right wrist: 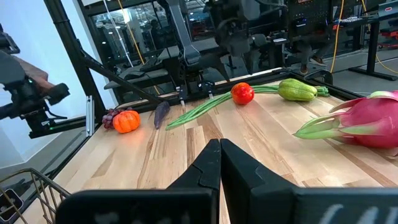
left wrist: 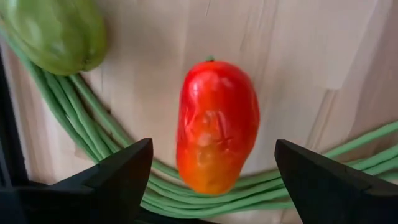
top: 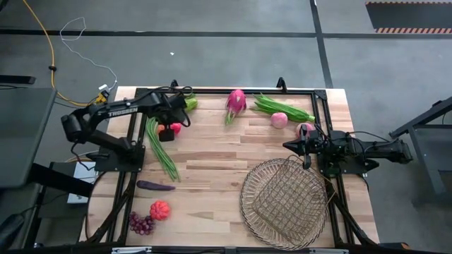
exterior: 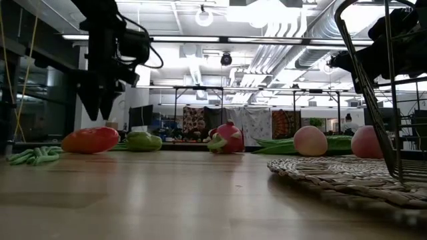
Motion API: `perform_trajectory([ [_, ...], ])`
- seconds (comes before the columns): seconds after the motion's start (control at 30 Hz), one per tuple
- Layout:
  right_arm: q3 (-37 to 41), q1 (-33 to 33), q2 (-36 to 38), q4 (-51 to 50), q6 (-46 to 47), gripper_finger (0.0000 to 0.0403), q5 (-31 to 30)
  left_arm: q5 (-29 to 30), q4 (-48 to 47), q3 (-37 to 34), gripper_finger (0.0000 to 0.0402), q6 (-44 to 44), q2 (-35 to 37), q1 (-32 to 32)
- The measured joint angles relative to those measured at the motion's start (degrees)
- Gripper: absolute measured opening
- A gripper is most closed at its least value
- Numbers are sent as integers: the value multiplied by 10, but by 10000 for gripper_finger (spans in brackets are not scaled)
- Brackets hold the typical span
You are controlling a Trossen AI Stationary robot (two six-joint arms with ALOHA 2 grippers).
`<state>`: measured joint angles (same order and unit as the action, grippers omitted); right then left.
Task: Build produce basket
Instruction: Put the mango into the wire basket
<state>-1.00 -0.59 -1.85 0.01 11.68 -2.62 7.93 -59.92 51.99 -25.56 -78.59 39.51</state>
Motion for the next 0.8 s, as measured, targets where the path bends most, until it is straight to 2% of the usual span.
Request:
perform_trajectory([
  [0.33,0,0,0,0,0,0,0,-21,0,0,328,-32,-72,22],
  [0.8,0,0,0,0,0,0,0,6,10,0,327,-2,-175,22],
])
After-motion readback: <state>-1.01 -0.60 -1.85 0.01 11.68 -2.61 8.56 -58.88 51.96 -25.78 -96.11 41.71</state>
